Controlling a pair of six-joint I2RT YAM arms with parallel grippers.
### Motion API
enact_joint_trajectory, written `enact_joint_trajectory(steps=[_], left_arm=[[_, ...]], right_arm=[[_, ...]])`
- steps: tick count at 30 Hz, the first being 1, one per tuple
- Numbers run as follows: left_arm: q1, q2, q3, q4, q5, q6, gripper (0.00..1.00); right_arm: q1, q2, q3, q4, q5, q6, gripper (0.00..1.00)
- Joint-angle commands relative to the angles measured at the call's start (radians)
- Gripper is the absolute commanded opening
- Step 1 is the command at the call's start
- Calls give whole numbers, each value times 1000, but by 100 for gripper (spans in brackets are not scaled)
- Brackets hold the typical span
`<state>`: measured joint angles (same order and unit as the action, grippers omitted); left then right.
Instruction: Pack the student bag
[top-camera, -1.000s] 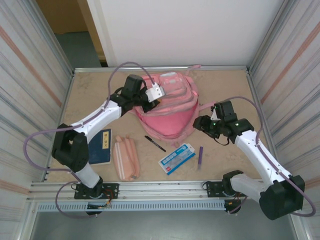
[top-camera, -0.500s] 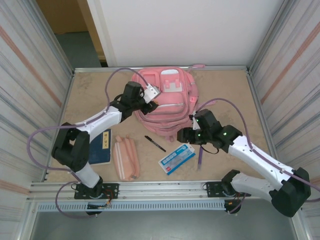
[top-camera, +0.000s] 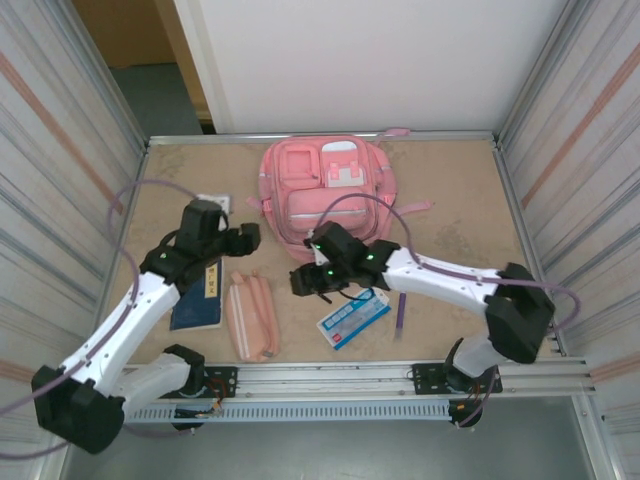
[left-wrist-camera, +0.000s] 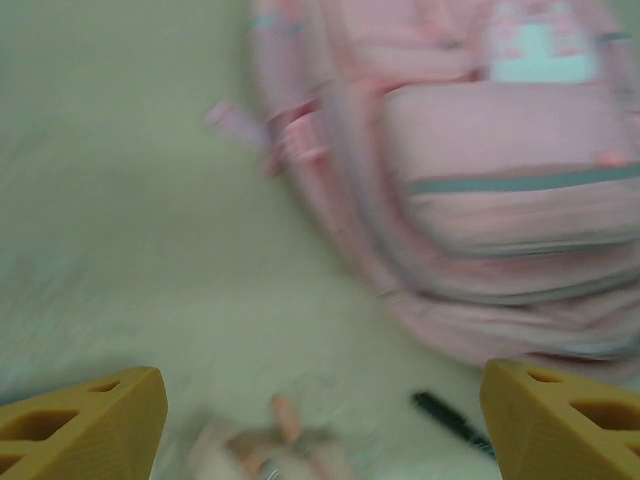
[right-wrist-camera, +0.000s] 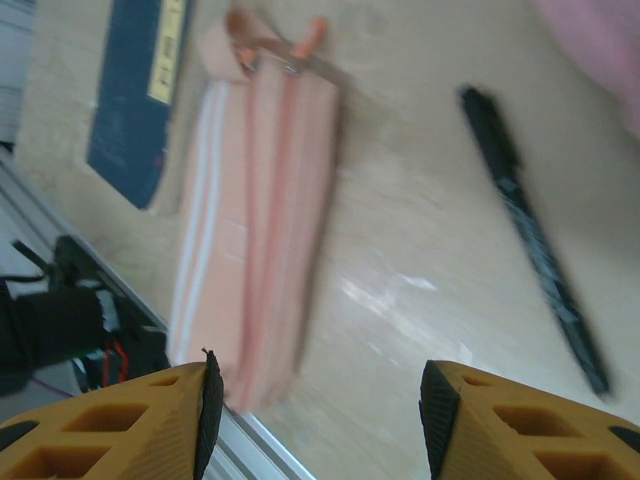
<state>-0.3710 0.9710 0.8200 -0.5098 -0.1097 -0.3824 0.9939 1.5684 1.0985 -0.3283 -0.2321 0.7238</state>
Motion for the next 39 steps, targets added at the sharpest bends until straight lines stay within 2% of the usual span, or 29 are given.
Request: enact_joint_trajectory(steps=[1, 4, 7, 10, 13, 18, 20, 22, 27, 31, 33, 37, 39], left_arm=[[45, -66, -111, -114, -131, -231, 81], [78, -75, -184, -64, -135, -239, 82], [157, 0, -233, -15, -64, -260, 82], [175, 104, -284, 105, 9, -271, 75], [175, 228, -243, 106, -26, -261, 69], [170, 418, -157, 109, 10, -181, 65], [171, 501, -115, 78, 2, -179, 49], [169, 560, -82, 61, 15, -173, 38], [165, 603, -16, 78, 89, -185, 39], [164, 657, 57, 110, 235, -225, 44], [165, 632, 65, 103, 292, -260, 46], [185, 447, 61, 2, 263, -300, 56], [196, 354, 72, -74, 193, -277, 61]], right_arm=[[32, 120, 104, 120, 9, 99, 56], [51, 216, 170, 164, 12, 159, 56], [68, 270, 211, 181, 6, 163, 56], [72, 303, 228, 160, 4, 154, 56], [63, 323, 230, 136, -11, 139, 56], [36, 324, 214, 112, -19, 131, 55], [25, 318, 204, 114, -22, 137, 55], [17, 313, 197, 120, -28, 140, 55], [-20, 320, 201, 122, -77, 139, 55], [-76, 349, 232, 124, -183, 113, 55], [-97, 380, 270, 108, -226, 96, 54], [-106, 440, 352, 85, -258, 74, 53], [-103, 493, 417, 69, -275, 70, 49]])
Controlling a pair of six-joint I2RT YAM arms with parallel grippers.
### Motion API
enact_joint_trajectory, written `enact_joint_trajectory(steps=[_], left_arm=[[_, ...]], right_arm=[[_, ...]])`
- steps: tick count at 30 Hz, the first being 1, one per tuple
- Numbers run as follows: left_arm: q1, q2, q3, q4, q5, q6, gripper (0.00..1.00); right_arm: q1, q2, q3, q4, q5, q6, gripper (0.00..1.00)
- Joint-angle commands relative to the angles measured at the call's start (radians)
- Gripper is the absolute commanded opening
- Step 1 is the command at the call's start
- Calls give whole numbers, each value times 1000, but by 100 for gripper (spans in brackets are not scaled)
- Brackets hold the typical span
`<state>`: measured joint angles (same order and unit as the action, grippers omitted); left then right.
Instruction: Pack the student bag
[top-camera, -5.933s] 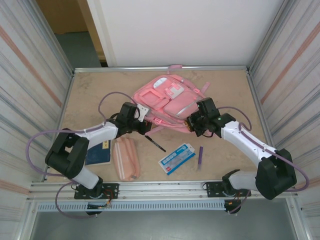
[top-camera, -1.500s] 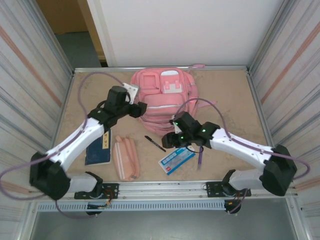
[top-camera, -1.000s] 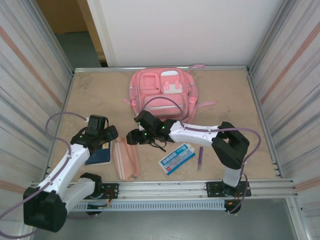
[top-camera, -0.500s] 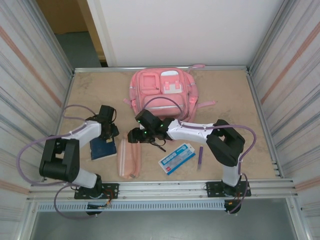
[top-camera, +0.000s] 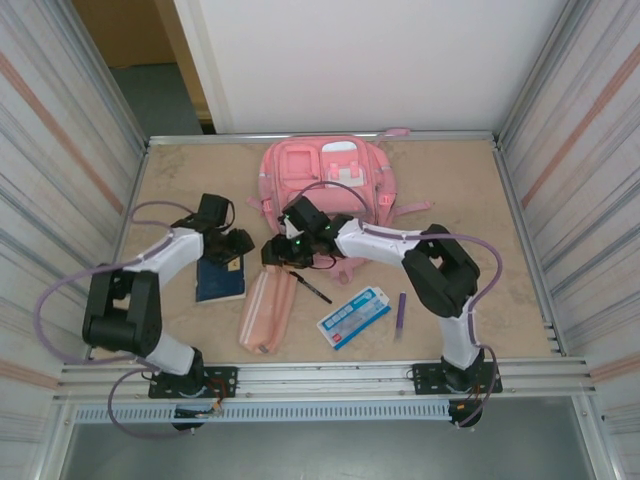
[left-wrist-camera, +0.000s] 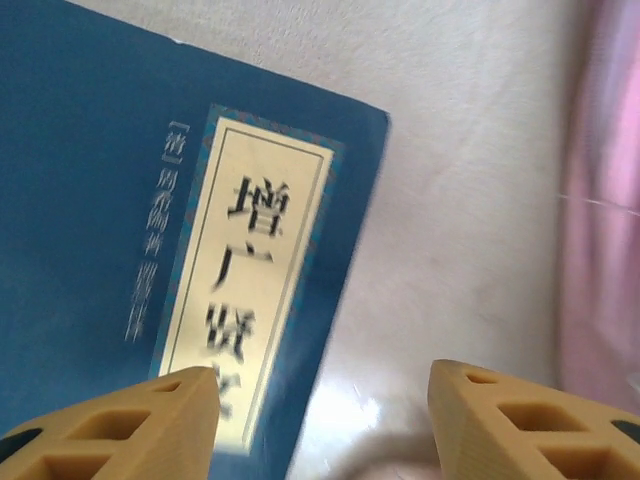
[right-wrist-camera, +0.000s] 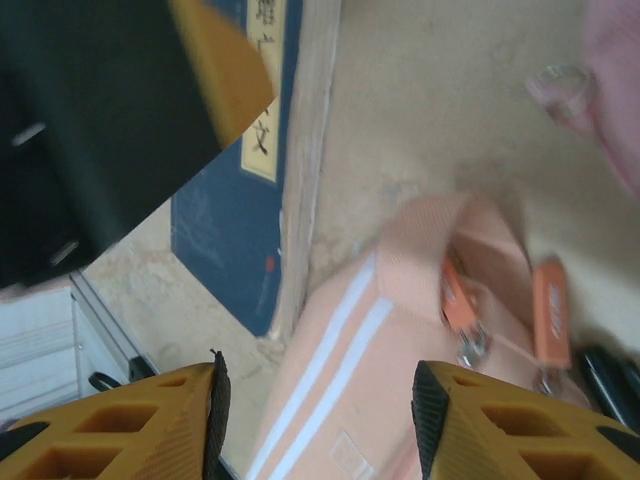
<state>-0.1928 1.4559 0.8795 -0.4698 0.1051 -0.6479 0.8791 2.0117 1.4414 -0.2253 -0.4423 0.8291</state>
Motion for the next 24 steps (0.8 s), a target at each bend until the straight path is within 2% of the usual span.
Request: enact_joint_trajectory(steps=[1, 4, 8, 10, 12, 16, 20, 24], left_arm=[[30, -175, 14, -153, -66, -5, 64], [105, -269, -27, -195, -143, 1, 67], [243, -301, -166, -126, -100, -17, 70], [281, -292, -235, -54, -100, -4, 71], [283, -254, -254, -14, -82, -7, 71], [278, -161, -260, 37, 53, -45, 72], [234, -156, -304, 55, 23, -59, 72], [155, -179, -372, 110, 55, -139, 72]], right_arm=[[14, 77, 107, -32, -68, -27, 47], [22, 144, 168, -7, -59, 2, 45], [32, 239, 276, -63, 7, -2, 47], [33, 285, 317, -69, -9, 11, 48], [40, 314, 335, -70, -2, 15, 47], [46, 365, 390, -103, -34, 2, 44], [50, 391, 409, -120, -43, -2, 41], [41, 403, 424, -176, -13, -11, 36]])
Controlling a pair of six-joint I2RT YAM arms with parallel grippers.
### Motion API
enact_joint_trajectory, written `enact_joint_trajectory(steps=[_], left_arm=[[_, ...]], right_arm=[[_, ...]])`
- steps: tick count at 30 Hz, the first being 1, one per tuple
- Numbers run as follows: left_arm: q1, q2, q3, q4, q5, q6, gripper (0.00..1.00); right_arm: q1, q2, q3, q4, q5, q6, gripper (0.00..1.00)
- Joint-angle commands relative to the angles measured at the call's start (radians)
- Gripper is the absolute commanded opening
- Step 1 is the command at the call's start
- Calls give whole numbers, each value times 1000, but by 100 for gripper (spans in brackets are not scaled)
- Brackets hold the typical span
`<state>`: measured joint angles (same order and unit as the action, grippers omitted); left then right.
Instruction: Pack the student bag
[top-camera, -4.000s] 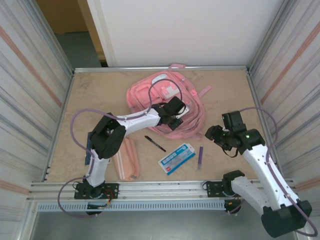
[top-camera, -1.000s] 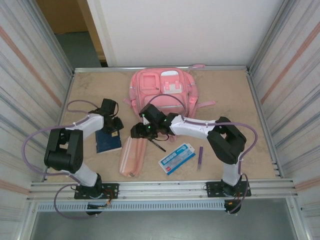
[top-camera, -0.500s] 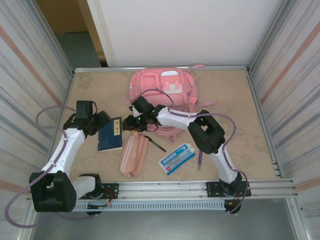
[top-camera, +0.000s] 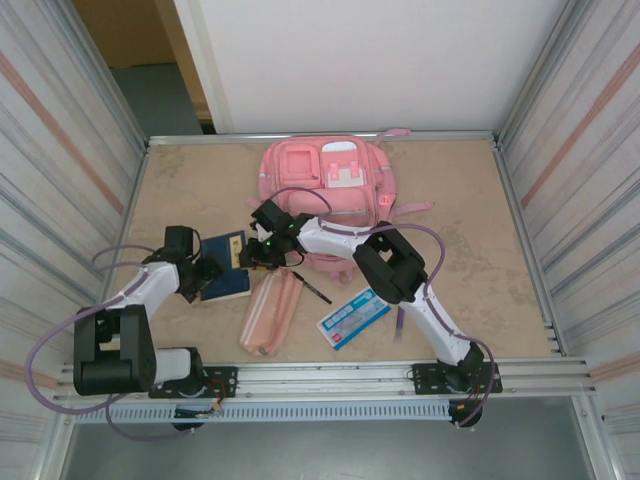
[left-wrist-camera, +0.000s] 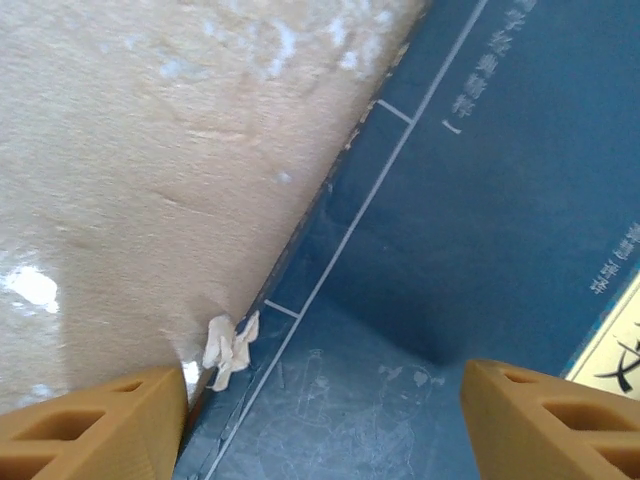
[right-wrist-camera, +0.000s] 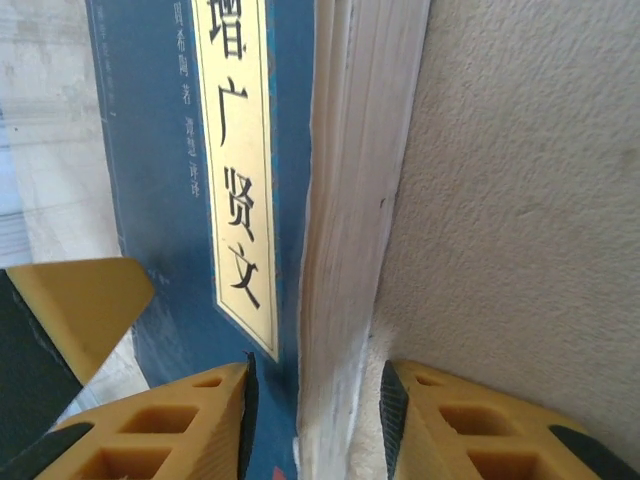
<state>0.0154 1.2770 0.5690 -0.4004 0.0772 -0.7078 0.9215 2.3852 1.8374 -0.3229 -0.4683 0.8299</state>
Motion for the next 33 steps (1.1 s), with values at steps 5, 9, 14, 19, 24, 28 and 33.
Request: enact_joint_trajectory(steps=[5, 9, 14, 19, 24, 28, 33], left_arm=[[-156, -116, -99, 14, 88, -118, 73], [-129, -242, -87, -25, 60, -21, 75], [-67, -299, -114, -21, -16, 44, 78], [-22, -158, -154, 185, 173, 94, 74], [-11, 31, -112, 299, 332, 158, 67], [-15, 21, -116, 379, 460, 133, 64], [-30, -108, -101, 366, 486, 102, 64]], right_arm=[[-40, 34, 6, -101, -5, -53, 24], [-71, 22, -12, -110, -48, -107, 21], [-99, 43, 31, -129, -145, -153, 20], [-101, 79, 31, -122, -184, -182, 17], [-93, 90, 31, -112, -196, -189, 16], [-88, 88, 31, -112, -217, -187, 15], [-87, 86, 19, -68, -248, -162, 14]])
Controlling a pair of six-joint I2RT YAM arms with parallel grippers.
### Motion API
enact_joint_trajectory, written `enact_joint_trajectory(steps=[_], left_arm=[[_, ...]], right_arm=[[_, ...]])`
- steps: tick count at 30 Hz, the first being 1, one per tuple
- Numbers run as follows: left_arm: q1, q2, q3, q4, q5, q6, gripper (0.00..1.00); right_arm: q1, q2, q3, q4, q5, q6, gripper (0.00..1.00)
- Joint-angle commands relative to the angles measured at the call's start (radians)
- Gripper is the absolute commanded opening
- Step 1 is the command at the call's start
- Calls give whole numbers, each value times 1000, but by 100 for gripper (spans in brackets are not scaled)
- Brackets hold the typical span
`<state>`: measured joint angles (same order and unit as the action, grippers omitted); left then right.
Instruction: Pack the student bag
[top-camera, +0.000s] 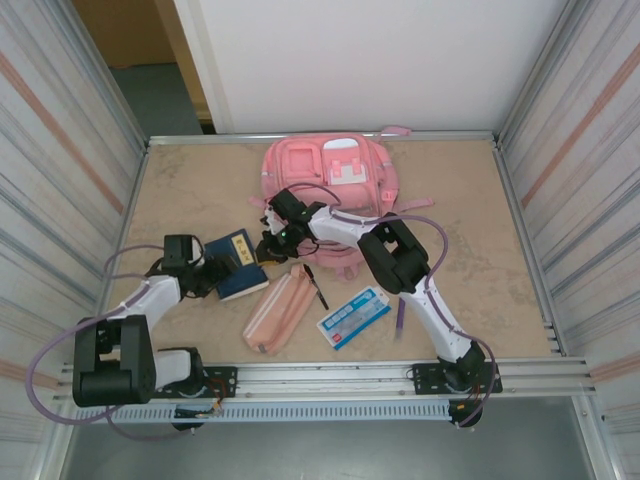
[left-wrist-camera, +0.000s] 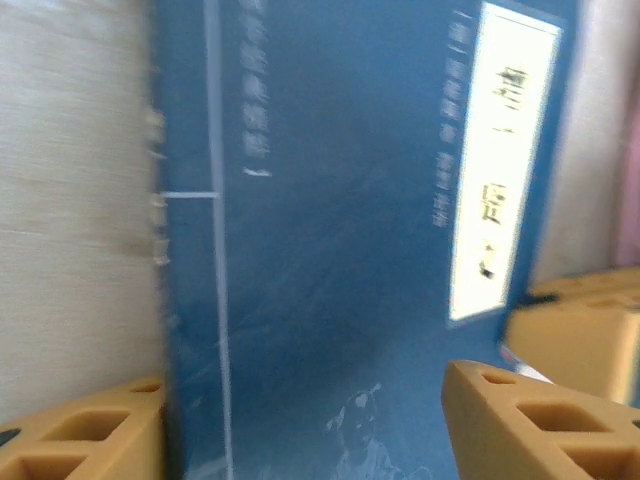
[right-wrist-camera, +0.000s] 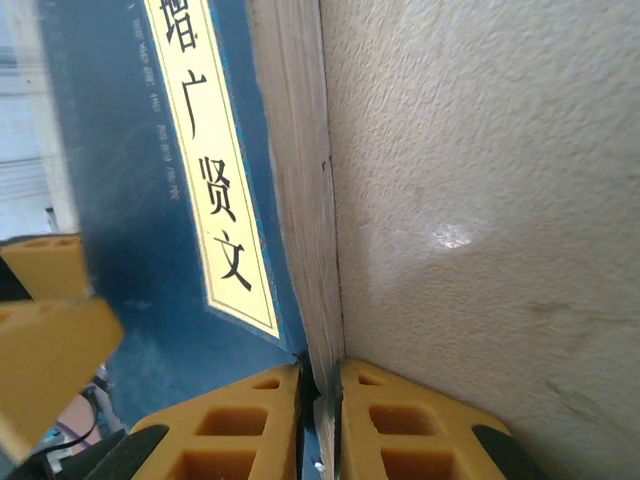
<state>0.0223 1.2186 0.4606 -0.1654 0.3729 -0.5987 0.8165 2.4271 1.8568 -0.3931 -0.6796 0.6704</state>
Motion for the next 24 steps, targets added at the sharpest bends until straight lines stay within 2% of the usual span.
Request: enact_joint_trajectory(steps=[1, 3, 6, 10, 13, 14, 17, 20, 24], left_arm=[[-38, -68, 18, 109, 189, -13, 64], [-38, -93, 37, 50, 169, -17, 64], [-38, -118, 41, -15, 99, -18, 53], [-37, -130, 31, -62, 34, -31, 18], [-36, -169, 40, -95, -2, -36, 8], [-37, -189, 35, -91, -23, -42, 0], [-34, -245, 50, -128, -91, -73, 0], [-33, -305, 104, -205, -72, -82, 0], [-36, -387, 165, -219, 66, -159, 0]], right_arm=[[19, 42, -3, 6, -41, 2, 14], [20, 31, -18, 26, -36, 11, 14], [21, 22, -32, 69, -46, 31, 14], [23, -8, -60, 108, -57, 53, 16], [25, -66, -109, 160, -26, 66, 19], [26, -94, -122, 157, 5, 64, 21], [31, -185, -195, 219, 83, 64, 29], [55, -319, -298, 277, 223, 29, 33], [99, -510, -303, 58, 547, 6, 38]])
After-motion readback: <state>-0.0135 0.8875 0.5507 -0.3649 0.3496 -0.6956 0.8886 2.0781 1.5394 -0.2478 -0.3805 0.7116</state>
